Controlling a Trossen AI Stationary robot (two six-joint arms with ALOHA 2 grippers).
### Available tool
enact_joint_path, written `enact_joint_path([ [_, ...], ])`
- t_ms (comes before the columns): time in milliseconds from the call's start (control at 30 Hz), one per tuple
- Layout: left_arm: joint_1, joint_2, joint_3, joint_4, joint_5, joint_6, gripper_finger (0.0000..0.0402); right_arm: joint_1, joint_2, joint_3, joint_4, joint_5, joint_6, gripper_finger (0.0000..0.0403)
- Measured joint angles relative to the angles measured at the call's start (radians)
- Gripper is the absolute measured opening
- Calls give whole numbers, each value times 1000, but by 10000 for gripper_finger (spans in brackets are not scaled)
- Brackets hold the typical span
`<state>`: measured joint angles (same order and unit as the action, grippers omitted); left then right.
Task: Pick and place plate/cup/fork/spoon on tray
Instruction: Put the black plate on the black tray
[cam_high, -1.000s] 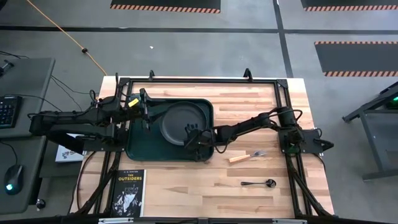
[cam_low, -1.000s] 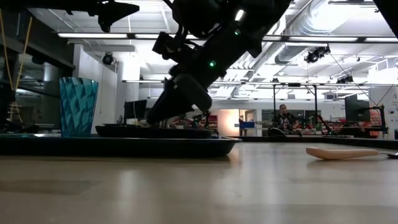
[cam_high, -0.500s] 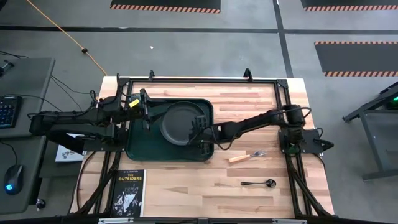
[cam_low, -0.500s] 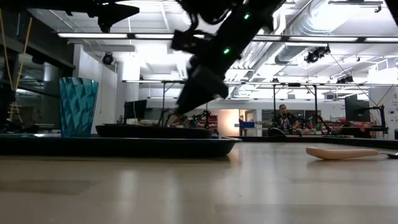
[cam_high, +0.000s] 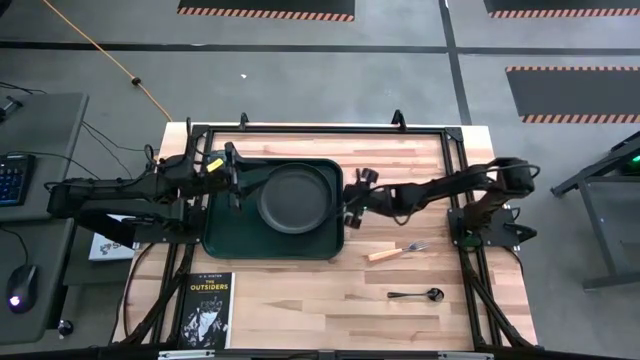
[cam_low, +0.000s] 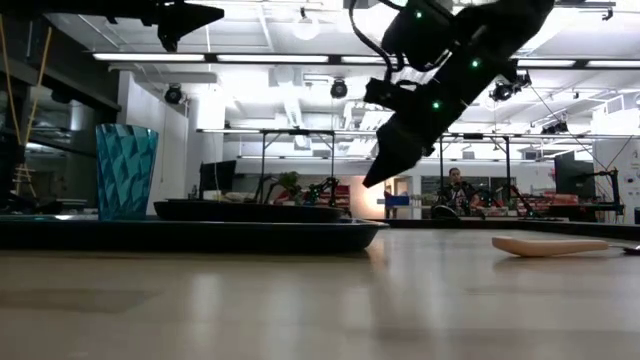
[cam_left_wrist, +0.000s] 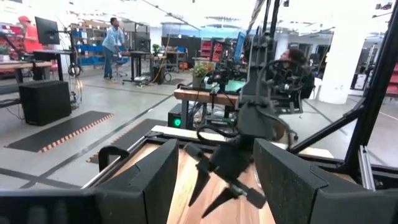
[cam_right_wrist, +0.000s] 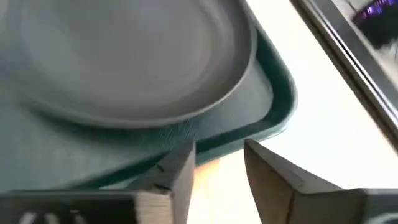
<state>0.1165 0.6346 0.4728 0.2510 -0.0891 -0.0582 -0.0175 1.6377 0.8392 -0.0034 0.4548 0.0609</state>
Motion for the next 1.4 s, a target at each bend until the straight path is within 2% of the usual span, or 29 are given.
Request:
enact_joint_path([
  [200,0,0,0,15,0,10,201,-66,38,19,-4,-78,149,23],
  [267,0,0,0,14,0,10,201,-83,66,55,-19,-128,167,8],
  [367,0,0,0,9,0,10,201,-97,111,121,-110,-153,182,16],
  [567,-2,0,0,-5,0,-1,201,-101,208,227,-274,-146,185,5],
  [967,-3,0,0,-10,0,-17,201,-98,244,273,-269,-164,161,0],
  [1300,-3,0,0,-8,0,-17,201,-100,244,273,-214,-271,175,0],
  [1400,-3,0,0,-6,0,-17,201,-100,244,273,-194,-272,175,0],
])
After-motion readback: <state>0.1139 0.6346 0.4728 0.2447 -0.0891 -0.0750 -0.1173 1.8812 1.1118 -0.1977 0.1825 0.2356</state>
